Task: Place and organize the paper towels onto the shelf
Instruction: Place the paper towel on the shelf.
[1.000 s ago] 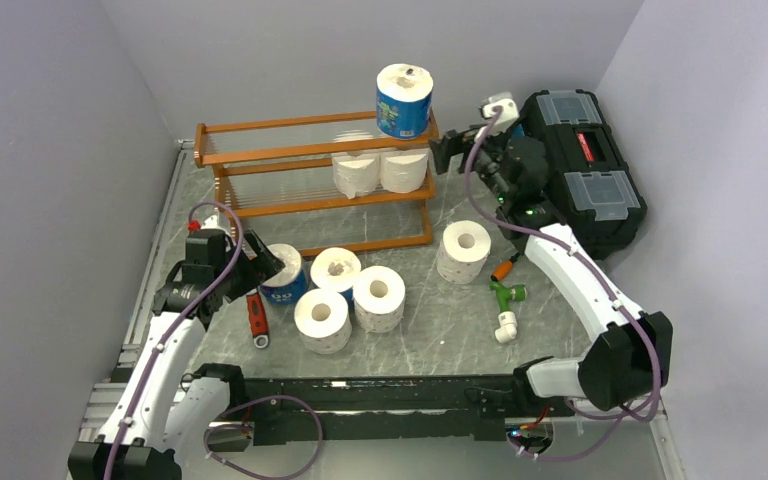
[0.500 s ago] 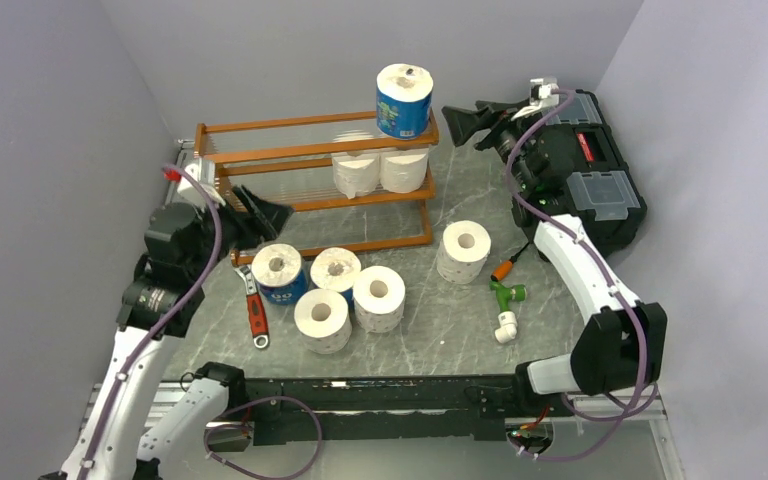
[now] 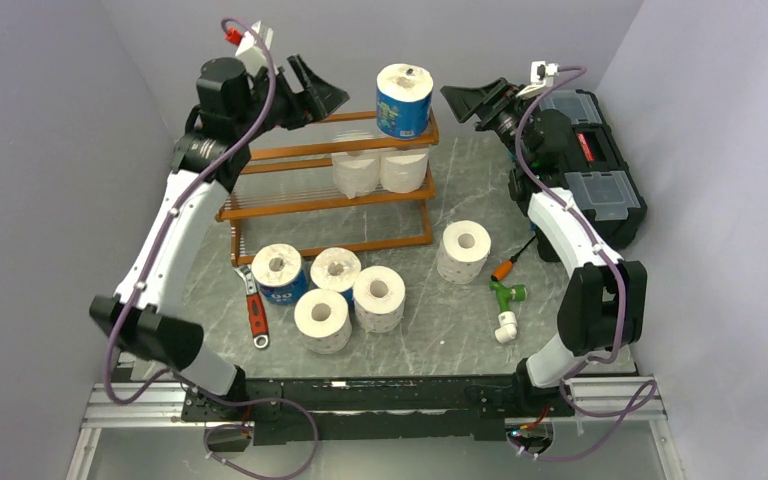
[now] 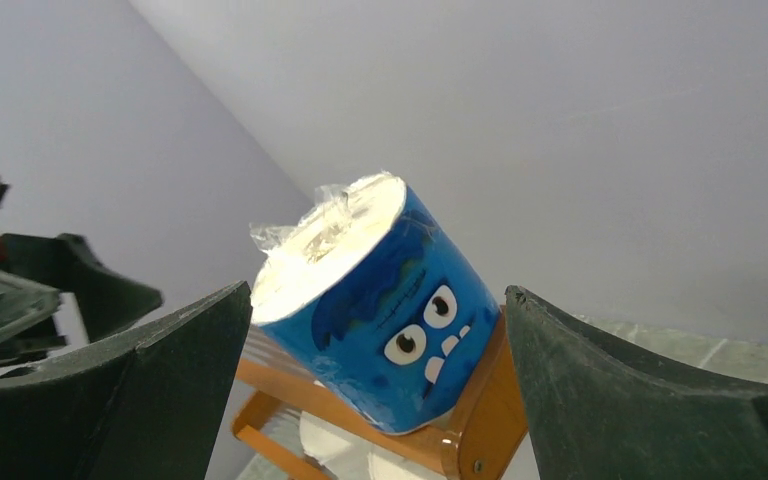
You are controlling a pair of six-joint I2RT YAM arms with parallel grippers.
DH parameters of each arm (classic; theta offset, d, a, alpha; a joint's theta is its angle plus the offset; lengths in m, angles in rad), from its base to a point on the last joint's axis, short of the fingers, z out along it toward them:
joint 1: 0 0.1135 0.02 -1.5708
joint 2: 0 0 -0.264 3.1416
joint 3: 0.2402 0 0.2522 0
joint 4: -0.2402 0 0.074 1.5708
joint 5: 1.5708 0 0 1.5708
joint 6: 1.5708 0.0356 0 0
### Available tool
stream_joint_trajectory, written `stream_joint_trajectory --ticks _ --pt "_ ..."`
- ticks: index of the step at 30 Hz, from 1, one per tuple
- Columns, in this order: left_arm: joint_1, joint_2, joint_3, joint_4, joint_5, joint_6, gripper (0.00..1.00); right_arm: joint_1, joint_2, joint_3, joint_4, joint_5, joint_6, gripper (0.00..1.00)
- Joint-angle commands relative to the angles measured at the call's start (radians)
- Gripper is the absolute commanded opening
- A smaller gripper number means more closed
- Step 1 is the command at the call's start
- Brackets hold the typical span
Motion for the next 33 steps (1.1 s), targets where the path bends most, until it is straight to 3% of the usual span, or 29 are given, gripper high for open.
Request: stream_joint_trajectory --ticks 1,11,25,33 --pt "-0.006 0.117 0.146 -0.004 0.090 -0.026 0.87 -0.015 0.029 0.084 0.081 -0.052 0.103 1.00" --pt "-0.013 0.283 0.224 0.071 0.175 -0.095 0.86 -0.010 0.131 0.157 0.129 -0.096 0.253 1.00" --pt "-0.015 0.391 0.343 0.065 0.262 -0.100 0.86 0.094 0.144 0.194 0.033 -0.119 0.152 1.00" --pt "-0.015 0.436 0.387 0.052 0.294 -0.098 0.86 0.134 0.109 0.113 0.029 -0.105 0.132 1.00"
